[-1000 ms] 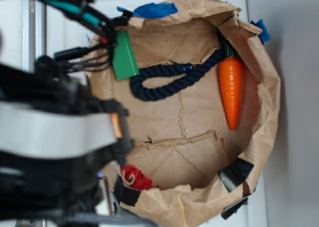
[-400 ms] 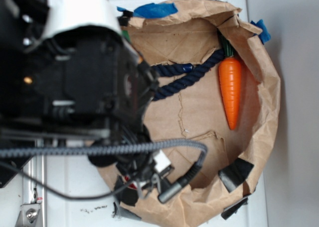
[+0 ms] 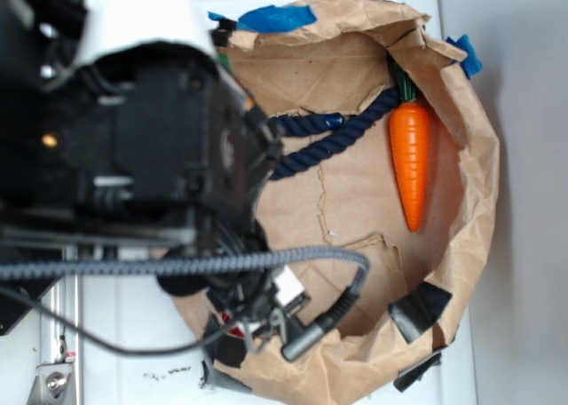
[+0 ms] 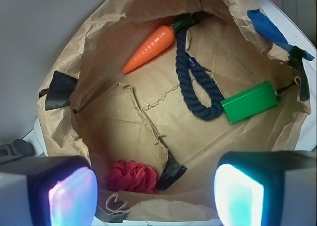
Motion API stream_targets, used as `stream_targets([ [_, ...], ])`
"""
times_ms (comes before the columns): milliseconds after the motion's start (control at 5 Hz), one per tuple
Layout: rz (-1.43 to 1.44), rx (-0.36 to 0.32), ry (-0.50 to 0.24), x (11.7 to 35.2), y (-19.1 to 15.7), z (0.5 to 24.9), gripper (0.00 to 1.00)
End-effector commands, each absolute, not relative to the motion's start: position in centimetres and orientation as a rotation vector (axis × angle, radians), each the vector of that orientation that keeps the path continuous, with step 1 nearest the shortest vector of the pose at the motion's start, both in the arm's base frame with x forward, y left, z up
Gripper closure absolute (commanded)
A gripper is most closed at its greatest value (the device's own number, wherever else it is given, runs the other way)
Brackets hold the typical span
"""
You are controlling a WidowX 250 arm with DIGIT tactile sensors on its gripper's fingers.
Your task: Grab the carrot.
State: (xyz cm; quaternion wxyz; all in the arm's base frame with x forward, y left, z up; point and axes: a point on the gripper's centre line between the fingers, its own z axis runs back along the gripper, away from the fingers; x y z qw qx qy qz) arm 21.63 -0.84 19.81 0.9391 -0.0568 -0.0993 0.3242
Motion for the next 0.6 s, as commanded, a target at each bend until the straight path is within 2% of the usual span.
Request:
stream_targets([
  [0, 0.903, -0.151, -0.205, 22.0, 2.7, 17.1, 0.0],
  [200, 0.983, -0.155, -0.214, 22.4, 3.2, 16.1, 0.0],
  [400, 1.034, -0.143, -0.199, 24.0, 3.7, 15.0, 0.0],
])
